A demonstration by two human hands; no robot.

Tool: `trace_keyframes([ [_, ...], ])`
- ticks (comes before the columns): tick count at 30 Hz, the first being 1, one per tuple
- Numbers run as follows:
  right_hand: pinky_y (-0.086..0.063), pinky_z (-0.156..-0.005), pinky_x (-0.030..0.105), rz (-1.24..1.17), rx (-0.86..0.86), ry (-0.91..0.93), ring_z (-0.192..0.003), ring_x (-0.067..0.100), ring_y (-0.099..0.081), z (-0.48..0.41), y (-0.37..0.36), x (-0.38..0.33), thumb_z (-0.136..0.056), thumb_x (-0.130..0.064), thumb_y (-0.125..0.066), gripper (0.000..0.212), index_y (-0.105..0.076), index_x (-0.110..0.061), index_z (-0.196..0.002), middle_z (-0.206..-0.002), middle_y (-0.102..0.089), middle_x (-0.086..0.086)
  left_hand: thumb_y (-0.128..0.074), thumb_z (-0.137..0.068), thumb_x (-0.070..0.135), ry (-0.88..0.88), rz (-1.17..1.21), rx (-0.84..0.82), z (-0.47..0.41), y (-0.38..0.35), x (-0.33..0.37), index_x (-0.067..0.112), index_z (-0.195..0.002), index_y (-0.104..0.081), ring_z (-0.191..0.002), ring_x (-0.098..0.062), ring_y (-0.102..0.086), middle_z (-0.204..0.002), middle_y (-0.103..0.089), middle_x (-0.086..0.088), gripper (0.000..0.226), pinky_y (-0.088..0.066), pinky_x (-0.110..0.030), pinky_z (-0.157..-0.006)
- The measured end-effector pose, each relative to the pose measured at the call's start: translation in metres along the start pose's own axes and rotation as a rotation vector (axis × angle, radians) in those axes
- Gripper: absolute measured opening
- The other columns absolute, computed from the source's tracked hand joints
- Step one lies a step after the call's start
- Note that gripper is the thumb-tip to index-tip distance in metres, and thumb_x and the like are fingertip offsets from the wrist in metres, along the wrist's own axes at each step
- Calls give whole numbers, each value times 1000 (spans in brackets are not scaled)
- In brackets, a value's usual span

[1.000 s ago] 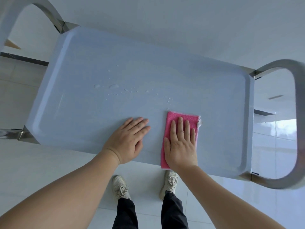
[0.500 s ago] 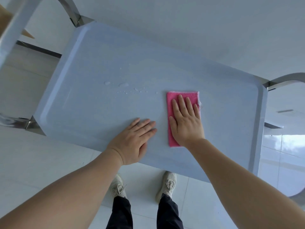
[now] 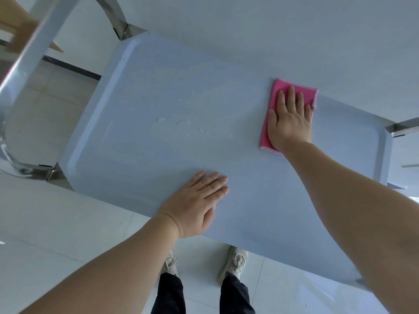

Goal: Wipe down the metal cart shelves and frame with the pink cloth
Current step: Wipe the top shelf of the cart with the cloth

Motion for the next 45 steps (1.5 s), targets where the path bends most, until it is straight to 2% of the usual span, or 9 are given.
trace_keyframes([
  [4,1,-119,48,-22,1,-57,-148,30,1,-7,1,-17,-99,-40,-20,60,-9,-16,-153,-161,-1,7,-38,-85,21,1,-13,-9,1,-1,0,6,-128,-57,-133,-27,-42,-142,-47,-11,49,-25,-45,-110],
  [9,2,-120,45,-11,-9,115,-148,30,-2,-1,-3,-58,-99,-41,-21,60,-11,-17,-153,-161,-4,5,-39,-85,22,3,-32,-14,2,-1,0,7,-128,-57,-133,-27,-41,-142,-47,-11,49,-25,-44,-110],
  [19,2,-120,43,7,-60,286,-148,27,1,50,-14,-76,-101,-40,-21,58,-10,-18,-153,-161,-4,3,-38,-82,20,34,-38,-7,2,5,-2,8,-123,-61,-128,-25,-48,-138,-52,-9,48,-28,-41,-108],
  [24,1,-120,43,11,-52,280,-148,27,0,57,-14,-77,-100,-40,-21,58,-10,-19,-153,-161,-4,3,-39,-80,18,41,-39,30,14,13,-11,7,-120,-63,-123,-26,-53,-134,-55,-10,47,-32,-40,-105],
  [33,1,-120,43,20,-51,263,-148,26,1,59,-15,-80,-100,-39,-20,57,-9,-20,-153,-162,-3,2,-36,-87,18,182,-207,23,79,47,-102,6,-124,-60,-127,-27,-47,-137,-53,-9,46,-31,-42,-108],
  [37,1,-120,42,33,-54,248,-148,26,0,59,-14,-81,-95,-42,-12,62,-10,-19,-153,-161,-4,2,-34,-88,19,143,-192,34,79,46,-109,6,-126,-58,-130,-27,-43,-139,-50,-9,47,-29,-43,-110],
  [45,2,-120,42,18,-59,166,-148,26,0,83,-21,-97,-93,-44,-8,66,-9,-18,-153,-161,-4,3,-38,-86,21,132,-156,68,79,43,-109,7,-124,-60,-128,-27,-48,-137,-52,-9,47,-33,-45,-107],
])
Point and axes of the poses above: each hand's wrist, its own z-axis away from the middle knuckle, its own y-axis out of the back of the hand, x = y × z, the point moved 3 cm from there along -z, towards the middle knuckle
